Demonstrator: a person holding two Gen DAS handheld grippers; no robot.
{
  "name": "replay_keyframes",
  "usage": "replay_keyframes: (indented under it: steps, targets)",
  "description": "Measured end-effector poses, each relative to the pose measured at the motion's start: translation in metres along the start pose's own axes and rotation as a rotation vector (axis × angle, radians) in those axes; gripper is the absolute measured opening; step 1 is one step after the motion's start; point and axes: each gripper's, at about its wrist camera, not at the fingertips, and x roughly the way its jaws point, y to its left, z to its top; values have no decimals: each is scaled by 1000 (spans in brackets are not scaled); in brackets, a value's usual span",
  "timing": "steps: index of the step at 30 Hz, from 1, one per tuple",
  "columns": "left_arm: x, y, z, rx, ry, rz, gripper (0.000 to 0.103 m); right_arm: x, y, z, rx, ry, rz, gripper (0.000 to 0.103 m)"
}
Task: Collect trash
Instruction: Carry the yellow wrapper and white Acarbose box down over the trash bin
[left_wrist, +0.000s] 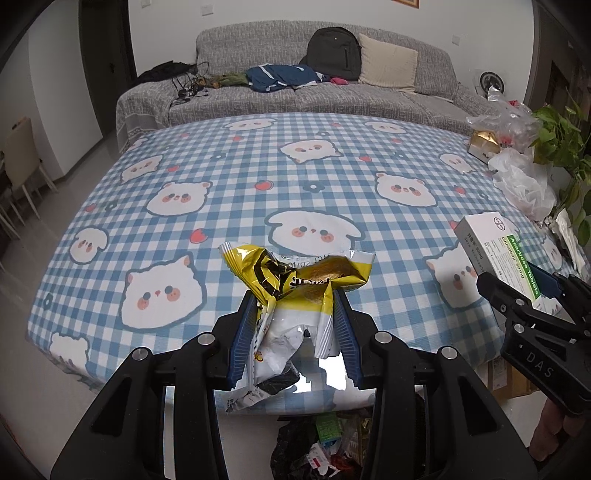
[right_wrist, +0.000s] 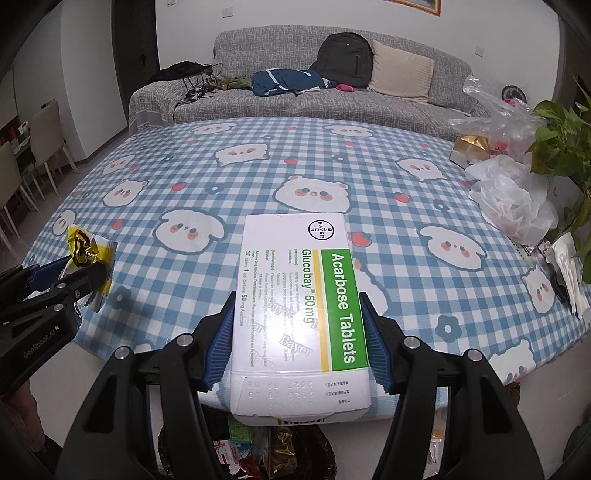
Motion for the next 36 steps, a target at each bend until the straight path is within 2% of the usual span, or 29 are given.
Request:
replay_keyframes:
  steps: [26,36]
  targets:
    - [-42,17,-96,-43,24,-38,41,-40,25,-77,-46,-8,43,59]
    - [-38,12,-137,-49,53,-59,41,-40,21,-120,-35,24,64,59]
